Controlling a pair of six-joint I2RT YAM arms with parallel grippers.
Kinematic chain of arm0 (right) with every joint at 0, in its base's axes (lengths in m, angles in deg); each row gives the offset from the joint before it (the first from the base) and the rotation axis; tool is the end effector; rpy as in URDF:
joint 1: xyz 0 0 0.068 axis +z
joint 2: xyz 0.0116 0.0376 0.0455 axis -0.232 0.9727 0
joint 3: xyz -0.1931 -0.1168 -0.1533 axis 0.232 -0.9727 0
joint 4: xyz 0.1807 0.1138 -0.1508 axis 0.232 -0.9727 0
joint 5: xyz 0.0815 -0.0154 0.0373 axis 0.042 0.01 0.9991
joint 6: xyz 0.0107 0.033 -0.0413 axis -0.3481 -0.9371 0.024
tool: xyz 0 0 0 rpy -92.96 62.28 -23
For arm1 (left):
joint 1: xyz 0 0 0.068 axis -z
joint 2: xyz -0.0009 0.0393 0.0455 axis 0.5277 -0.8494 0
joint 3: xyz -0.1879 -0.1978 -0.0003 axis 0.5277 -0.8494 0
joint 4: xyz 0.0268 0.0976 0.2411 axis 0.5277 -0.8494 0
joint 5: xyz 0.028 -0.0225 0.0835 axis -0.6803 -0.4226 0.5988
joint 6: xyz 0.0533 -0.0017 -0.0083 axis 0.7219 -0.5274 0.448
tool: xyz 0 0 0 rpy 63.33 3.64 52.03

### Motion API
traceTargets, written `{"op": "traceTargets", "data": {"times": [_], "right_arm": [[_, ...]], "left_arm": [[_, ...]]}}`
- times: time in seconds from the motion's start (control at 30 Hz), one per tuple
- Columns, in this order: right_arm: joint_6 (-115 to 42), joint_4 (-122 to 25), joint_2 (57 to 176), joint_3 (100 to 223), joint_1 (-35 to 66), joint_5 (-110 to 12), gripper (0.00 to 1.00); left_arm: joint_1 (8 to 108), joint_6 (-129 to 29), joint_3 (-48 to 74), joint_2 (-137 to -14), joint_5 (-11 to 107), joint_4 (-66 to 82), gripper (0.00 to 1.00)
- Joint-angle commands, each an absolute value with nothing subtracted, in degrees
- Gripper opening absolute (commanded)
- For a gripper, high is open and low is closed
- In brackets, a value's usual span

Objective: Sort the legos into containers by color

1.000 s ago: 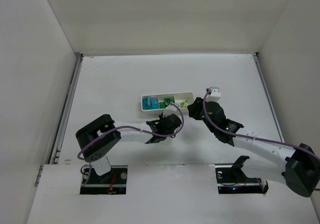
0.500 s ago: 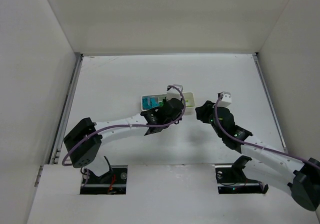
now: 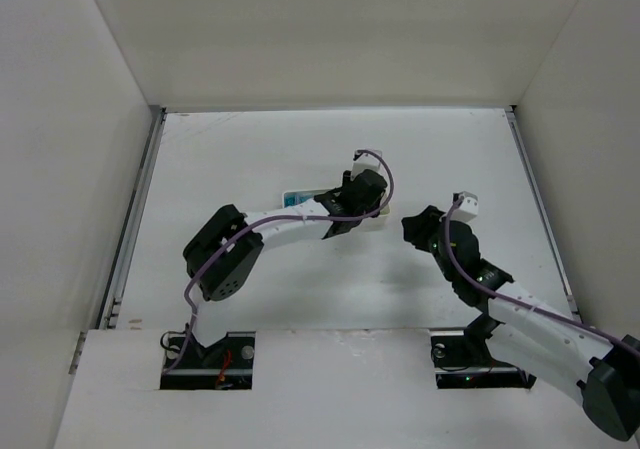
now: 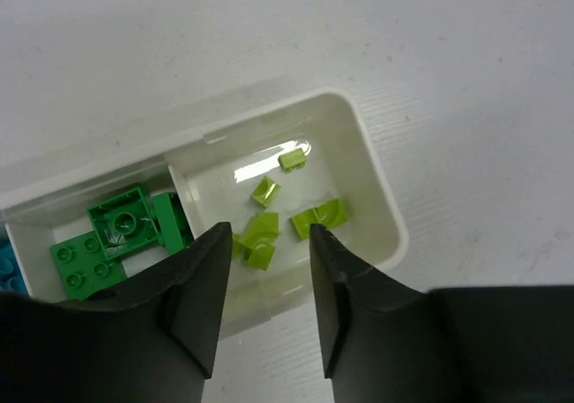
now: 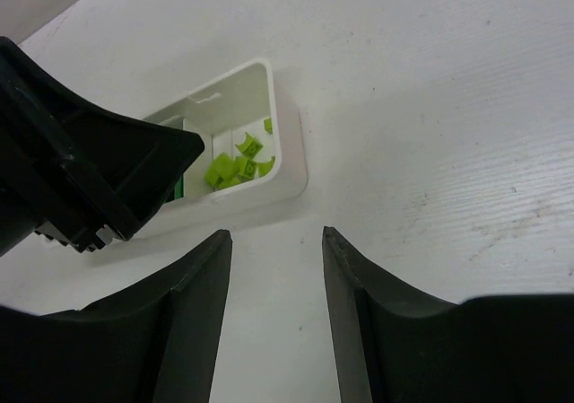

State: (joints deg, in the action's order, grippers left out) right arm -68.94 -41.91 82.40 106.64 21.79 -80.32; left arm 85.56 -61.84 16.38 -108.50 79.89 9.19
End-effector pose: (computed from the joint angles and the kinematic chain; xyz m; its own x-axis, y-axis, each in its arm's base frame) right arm 0.1604 0.0953 0.2151 -0.3523 0.4572 -0.8166 0.0132 0.8749 0.4842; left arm 0.2685 -0.3415 0.2279 -0.4822 0.0318 -0.8755 0.3648 0.9158 -0.1677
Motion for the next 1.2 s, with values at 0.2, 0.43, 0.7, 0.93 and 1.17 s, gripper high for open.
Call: {"op": "traceTargets", "data": {"times": [0.2,0.43,0.7,0.93,1.17], "right_arm": [[-70.2,-36.9,83.5,105.6,21.3,-80.4,0.51],[-70.3,-36.4,80.3,103.7,20.6,-84.2,0.52],[-71.7,-36.2,76.6,101.0,18.3,-87.7,0.55],[-71.8,-34.6,79.4,100.2,17.2,-89.4,0.57],[-71.1,-33.9,83.5,100.8,17.4,-93.2,0.58]], "left_arm": [[86.6,-60.1,18.3,-99.1,80.2,10.2,0.48],[85.8,-63.1,9.6,-86.0,80.0,8.7,0.50],[74.1,-73.2,-10.7,-62.1,83.7,1.7,0.51],[62.6,-78.6,-23.6,-44.4,82.4,-10.1,0.54],[58.8,-81.0,-29.7,-39.0,82.0,-14.2,0.54]]}}
